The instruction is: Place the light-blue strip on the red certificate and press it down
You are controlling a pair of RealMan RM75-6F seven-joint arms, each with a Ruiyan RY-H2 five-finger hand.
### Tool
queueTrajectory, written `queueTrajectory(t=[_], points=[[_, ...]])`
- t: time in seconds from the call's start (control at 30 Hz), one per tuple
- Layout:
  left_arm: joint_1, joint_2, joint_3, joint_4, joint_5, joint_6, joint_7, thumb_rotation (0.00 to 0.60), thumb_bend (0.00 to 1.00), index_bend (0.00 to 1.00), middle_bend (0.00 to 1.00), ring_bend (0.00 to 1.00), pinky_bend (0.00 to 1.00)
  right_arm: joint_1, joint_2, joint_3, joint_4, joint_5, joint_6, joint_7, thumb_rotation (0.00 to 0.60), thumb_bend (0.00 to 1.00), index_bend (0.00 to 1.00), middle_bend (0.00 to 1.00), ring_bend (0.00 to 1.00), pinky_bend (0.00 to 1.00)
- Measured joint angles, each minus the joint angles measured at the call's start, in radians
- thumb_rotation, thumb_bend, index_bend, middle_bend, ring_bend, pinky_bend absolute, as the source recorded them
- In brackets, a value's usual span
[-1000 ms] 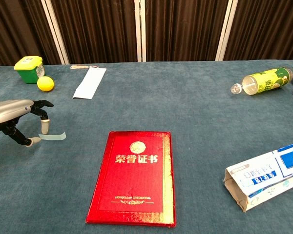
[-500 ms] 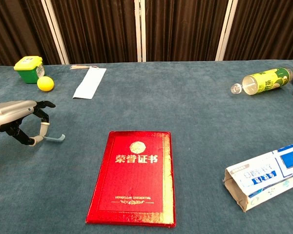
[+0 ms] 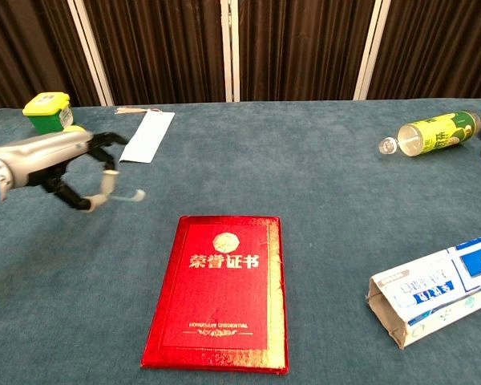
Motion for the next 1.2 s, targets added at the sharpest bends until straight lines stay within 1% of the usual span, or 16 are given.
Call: queueTrajectory(t=[0.13, 0.27, 0.53, 0.67, 0.77, 0.87, 1.0, 1.13, 1.2], points=[[-0.063, -0.013, -0.011, -0.038, 0.024, -0.025, 0.060, 0.600, 0.45, 0.64, 0.00, 0.00, 0.00, -0.001, 0.004, 0.002, 0.000, 0.003, 0.002, 0.008, 0.600, 0.00, 0.00, 0.00, 0.00, 0.00], [-0.100, -0.032, -0.011, -0.053, 0.055, -0.039, 0.093, 0.600, 0.45, 0.64, 0.00, 0.00, 0.00, -0.002, 0.007, 0.005, 0.001, 0.007, 0.004, 0.015, 0.600, 0.00, 0.00, 0.00, 0.00, 0.00], [-0.164, -0.061, 0.036, -0.049, 0.147, -0.090, 0.117, 0.600, 0.45, 0.64, 0.00, 0.00, 0.00, -0.001, 0.012, 0.010, 0.008, 0.021, 0.002, 0.029, 0.600, 0.00, 0.00, 0.00, 0.00, 0.00], [-0.181, -0.078, 0.065, -0.030, 0.234, -0.080, 0.098, 0.600, 0.45, 0.63, 0.00, 0.00, 0.00, -0.001, 0.012, 0.011, 0.009, 0.024, 0.001, 0.030, 0.600, 0.00, 0.00, 0.00, 0.00, 0.00], [-0.191, -0.095, 0.094, 0.002, 0.325, -0.047, 0.051, 0.600, 0.45, 0.63, 0.00, 0.00, 0.00, 0.001, 0.011, 0.013, 0.012, 0.031, -0.003, 0.031, 0.600, 0.00, 0.00, 0.00, 0.00, 0.00], [-0.204, -0.114, 0.131, 0.062, 0.429, 0.002, -0.016, 0.600, 0.45, 0.63, 0.00, 0.00, 0.00, 0.004, 0.010, 0.013, 0.014, 0.034, -0.008, 0.028, 0.600, 0.00, 0.00, 0.00, 0.00, 0.00], [-0.224, -0.144, 0.184, 0.177, 0.557, 0.080, -0.073, 0.600, 0.45, 0.63, 0.00, 0.00, 0.00, 0.005, 0.008, 0.013, 0.012, 0.034, -0.009, 0.024, 0.600, 0.00, 0.00, 0.00, 0.00, 0.00], [-0.238, -0.173, 0.213, 0.262, 0.610, 0.138, -0.093, 0.600, 0.44, 0.62, 0.00, 0.00, 0.00, 0.005, 0.007, 0.012, 0.011, 0.033, -0.008, 0.021, 0.600, 0.00, 0.00, 0.00, 0.00, 0.00], [-0.241, -0.188, 0.222, 0.290, 0.618, 0.153, -0.098, 0.600, 0.41, 0.58, 0.00, 0.00, 0.00, 0.005, 0.007, 0.012, 0.012, 0.034, -0.008, 0.021, 0.600, 0.00, 0.00, 0.00, 0.00, 0.00]])
